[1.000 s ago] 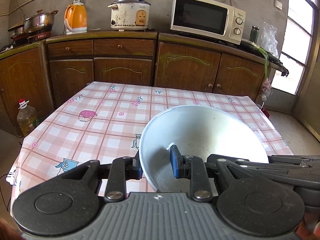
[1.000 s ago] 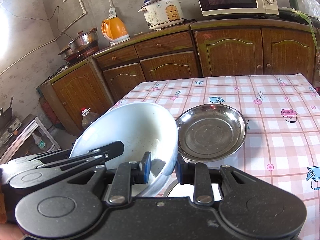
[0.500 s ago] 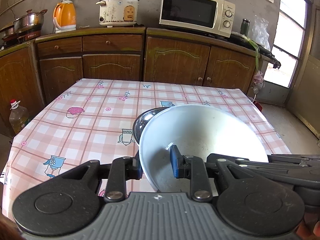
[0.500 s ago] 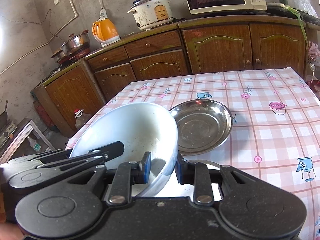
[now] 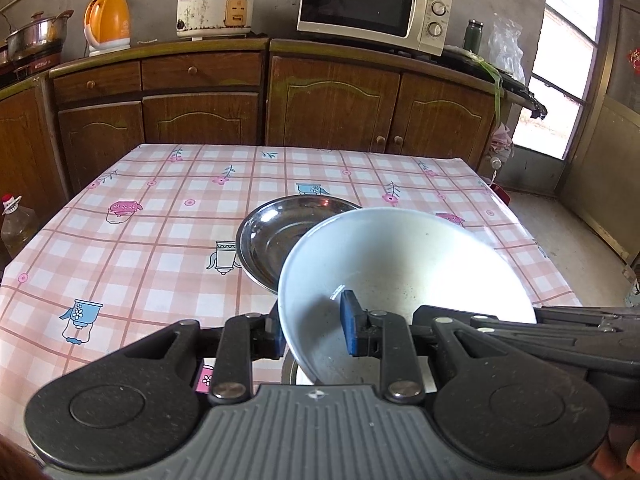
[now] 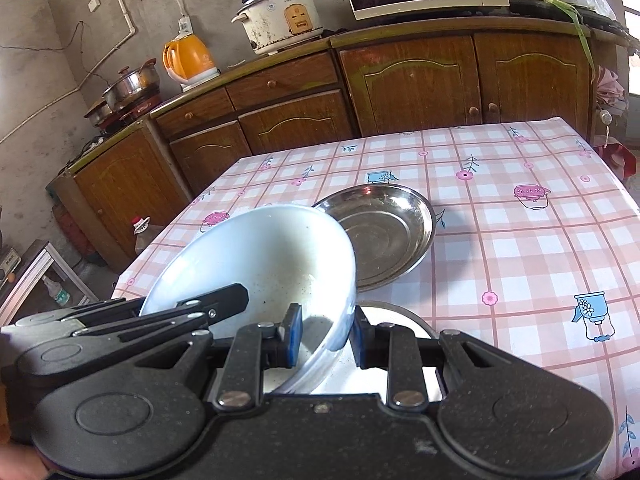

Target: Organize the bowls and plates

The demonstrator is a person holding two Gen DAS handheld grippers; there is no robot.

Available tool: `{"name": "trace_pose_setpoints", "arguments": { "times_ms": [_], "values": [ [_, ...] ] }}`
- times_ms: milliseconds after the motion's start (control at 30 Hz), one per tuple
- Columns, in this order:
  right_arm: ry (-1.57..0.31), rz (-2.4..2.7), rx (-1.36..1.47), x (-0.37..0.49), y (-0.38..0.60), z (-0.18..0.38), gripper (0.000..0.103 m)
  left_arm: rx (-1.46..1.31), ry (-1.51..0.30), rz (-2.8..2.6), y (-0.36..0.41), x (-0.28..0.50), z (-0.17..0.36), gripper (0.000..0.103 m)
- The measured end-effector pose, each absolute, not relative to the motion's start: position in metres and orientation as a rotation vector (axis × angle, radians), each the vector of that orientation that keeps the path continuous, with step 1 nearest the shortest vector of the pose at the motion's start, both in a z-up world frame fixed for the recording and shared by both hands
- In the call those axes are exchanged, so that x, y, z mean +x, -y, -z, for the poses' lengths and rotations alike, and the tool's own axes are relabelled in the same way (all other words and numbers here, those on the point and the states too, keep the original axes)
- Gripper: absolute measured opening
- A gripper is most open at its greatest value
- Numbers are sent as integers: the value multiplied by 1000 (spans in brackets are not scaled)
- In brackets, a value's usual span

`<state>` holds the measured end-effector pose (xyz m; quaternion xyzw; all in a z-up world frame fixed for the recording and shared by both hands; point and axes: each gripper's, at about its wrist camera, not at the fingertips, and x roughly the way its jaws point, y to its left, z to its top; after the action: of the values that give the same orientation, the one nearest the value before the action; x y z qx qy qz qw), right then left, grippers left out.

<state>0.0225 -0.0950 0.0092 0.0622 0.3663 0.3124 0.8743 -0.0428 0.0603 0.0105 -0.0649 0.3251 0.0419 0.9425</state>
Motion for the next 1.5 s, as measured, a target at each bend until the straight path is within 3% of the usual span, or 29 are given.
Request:
{"name": "trace_pose_setpoints", "arguments": {
  "times_ms": [1500],
  "values": [
    [-933, -600, 135, 42, 106, 50, 32, -135, -825, -40, -52, -22, 42, 27]
  ]
}}
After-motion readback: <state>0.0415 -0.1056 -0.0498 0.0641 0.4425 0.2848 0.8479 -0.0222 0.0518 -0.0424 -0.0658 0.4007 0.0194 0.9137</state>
